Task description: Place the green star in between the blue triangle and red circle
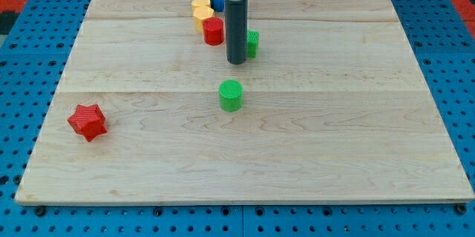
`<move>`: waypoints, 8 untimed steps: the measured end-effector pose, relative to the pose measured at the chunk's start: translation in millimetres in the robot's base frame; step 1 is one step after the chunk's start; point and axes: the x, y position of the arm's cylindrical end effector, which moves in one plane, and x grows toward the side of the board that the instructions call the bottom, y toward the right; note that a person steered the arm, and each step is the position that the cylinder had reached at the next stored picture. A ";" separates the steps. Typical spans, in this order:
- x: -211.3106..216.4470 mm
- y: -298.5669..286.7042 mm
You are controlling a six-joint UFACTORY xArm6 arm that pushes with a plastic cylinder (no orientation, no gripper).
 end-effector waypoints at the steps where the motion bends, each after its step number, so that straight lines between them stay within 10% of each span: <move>1: -19.5 11.7; 3: -25.9 80.4; 8: -51.4 4.5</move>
